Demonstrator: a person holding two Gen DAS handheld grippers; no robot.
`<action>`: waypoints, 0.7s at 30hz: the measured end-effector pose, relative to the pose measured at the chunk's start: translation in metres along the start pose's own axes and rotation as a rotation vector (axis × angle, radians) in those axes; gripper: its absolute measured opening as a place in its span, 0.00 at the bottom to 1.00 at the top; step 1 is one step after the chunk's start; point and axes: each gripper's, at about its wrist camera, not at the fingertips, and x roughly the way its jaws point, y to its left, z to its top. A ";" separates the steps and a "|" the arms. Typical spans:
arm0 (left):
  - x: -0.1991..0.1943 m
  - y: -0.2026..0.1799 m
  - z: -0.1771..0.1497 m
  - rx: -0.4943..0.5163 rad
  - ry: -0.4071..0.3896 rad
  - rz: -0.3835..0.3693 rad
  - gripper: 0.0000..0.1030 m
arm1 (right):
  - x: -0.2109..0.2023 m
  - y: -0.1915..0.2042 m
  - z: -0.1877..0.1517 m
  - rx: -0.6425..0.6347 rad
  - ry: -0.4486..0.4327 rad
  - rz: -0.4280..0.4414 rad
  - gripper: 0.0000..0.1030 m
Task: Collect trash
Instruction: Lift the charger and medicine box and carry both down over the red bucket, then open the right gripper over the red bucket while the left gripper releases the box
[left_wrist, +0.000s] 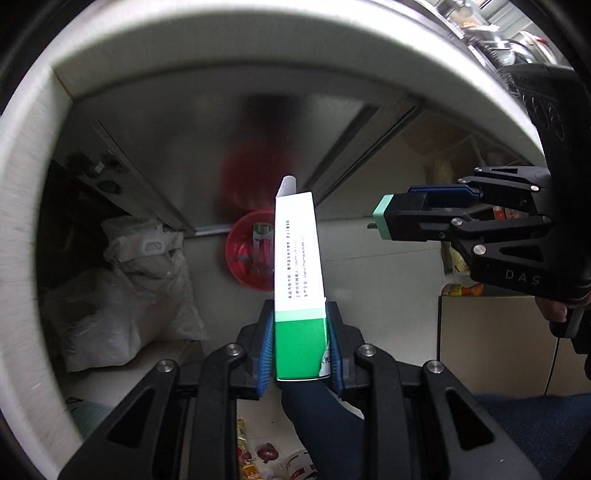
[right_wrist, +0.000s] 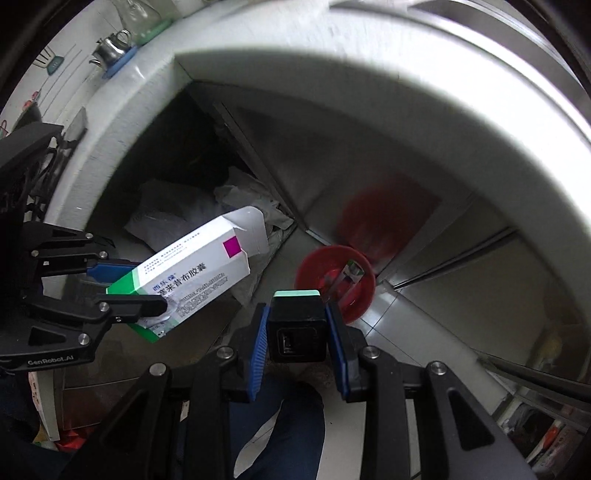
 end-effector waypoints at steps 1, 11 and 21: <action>0.010 0.004 0.001 -0.006 0.009 0.001 0.23 | 0.010 -0.004 -0.001 0.004 0.009 0.001 0.28; 0.128 0.035 0.019 0.001 0.088 -0.037 0.23 | 0.116 -0.036 0.002 -0.005 0.062 0.008 0.28; 0.246 0.065 0.029 -0.022 0.161 -0.068 0.23 | 0.214 -0.071 -0.007 0.029 0.112 0.035 0.28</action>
